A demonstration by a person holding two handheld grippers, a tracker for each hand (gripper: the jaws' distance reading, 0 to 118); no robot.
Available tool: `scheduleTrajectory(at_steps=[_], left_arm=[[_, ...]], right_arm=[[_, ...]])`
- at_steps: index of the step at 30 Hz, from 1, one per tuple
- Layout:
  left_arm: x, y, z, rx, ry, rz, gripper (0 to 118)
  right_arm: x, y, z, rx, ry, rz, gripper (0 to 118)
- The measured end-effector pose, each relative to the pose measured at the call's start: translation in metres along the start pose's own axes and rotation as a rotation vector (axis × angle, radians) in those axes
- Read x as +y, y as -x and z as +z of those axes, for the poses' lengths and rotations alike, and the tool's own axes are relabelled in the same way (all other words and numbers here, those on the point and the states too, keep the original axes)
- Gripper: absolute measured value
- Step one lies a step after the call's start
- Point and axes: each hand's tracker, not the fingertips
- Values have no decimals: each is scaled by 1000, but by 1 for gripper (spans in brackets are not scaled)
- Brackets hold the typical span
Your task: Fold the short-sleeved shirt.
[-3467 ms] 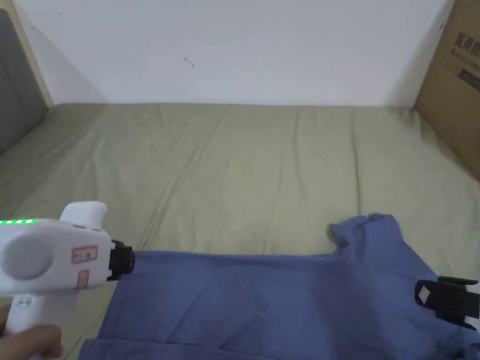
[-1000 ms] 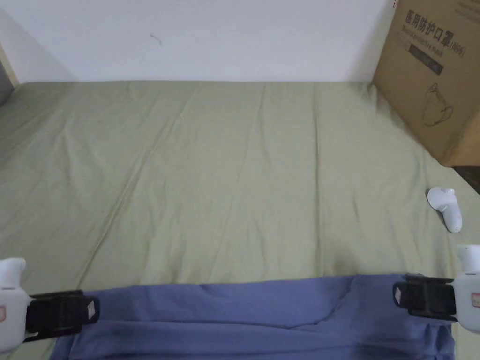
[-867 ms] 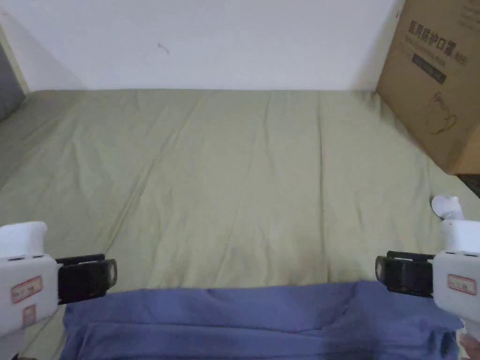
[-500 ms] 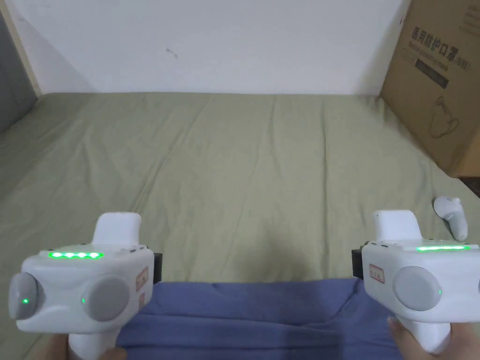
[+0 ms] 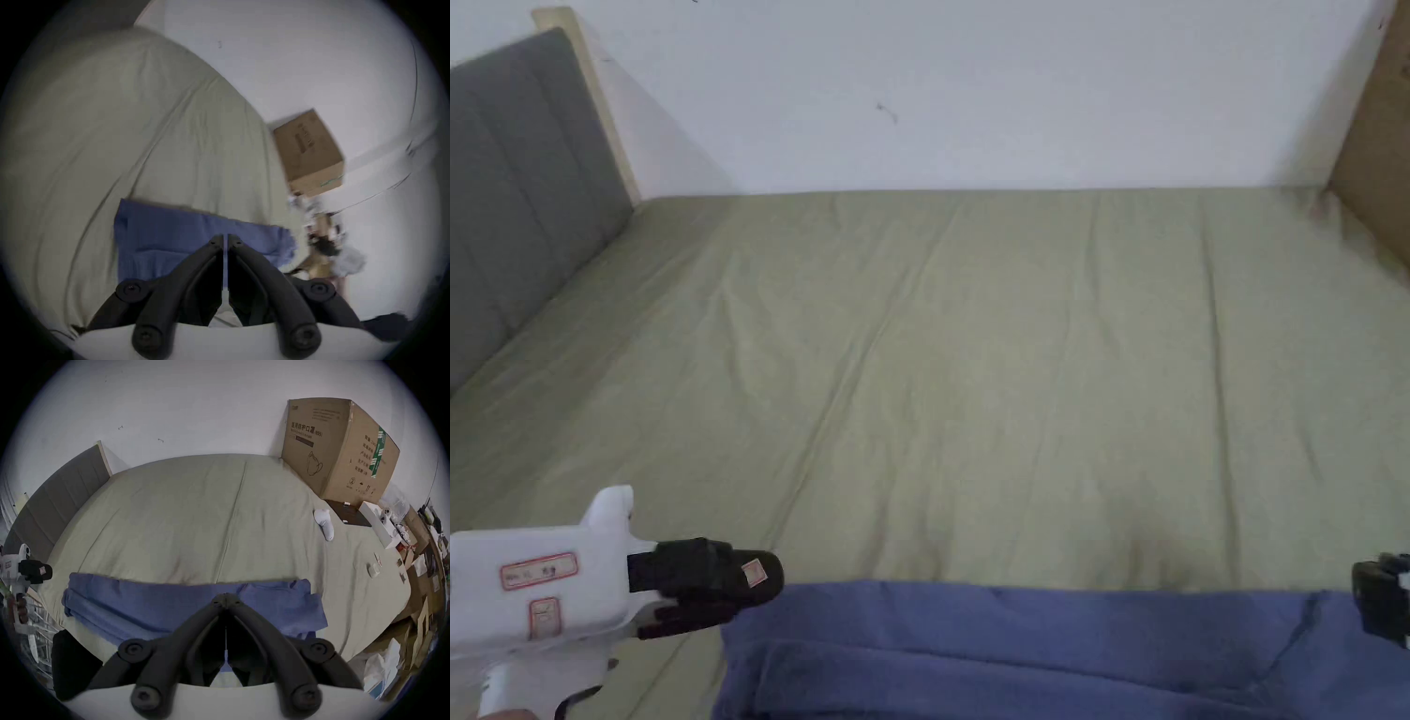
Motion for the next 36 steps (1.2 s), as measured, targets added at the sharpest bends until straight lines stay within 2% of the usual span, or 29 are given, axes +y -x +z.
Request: scheduleTrajectory(at_steps=[1,4,5,10,11,13,15,16,17,18,19,20,21,23,26,28,32,34,36], left_arm=[[0,11,2,-36,0,25,13],[1,46,1,-69,52,39,97],[-1,48,-9,-51,92,40,118],[-6,86,-32,-25,116,92,118],[-9,93,-38,-60,116,123,118],[-10,100,-45,-224,79,190,118],[-19,106,-72,-426,162,335,118],[-26,103,-85,-450,187,347,117],[-25,102,-89,-426,203,292,105],[-25,99,-93,-393,205,225,78],[-24,99,-94,-330,180,178,33],[-24,102,-100,-220,156,185,6],[-18,121,-101,-3,169,196,6],[-19,112,-93,-155,115,259,6],[-16,73,-82,108,137,79,7],[-14,42,-69,253,85,-8,7],[-25,-37,-45,578,-14,-297,7],[-34,-71,-45,797,-46,-463,7],[-41,-92,-53,910,-39,-572,7]], right_arm=[[0,0,-1,0,3,-1,0],[-1,9,-3,-13,31,14,0],[-1,10,-6,-17,41,21,0],[0,20,-14,-3,88,47,0],[1,22,-15,-14,94,59,0],[2,25,-16,-17,97,66,0],[4,25,-16,-5,88,67,0],[4,26,-17,2,86,67,0],[5,27,-19,3,88,68,0],[4,27,-21,-1,95,71,0],[4,27,-22,-4,103,72,0],[3,27,-22,2,110,70,0],[3,28,-22,12,115,63,0],[0,25,-23,28,118,55,0],[-2,24,-28,33,120,61,0],[1,26,-36,-16,126,63,0],[13,23,-64,-94,117,-12,0],[19,24,-73,-83,120,-25,0],[22,25,-76,-41,127,-37,0]])
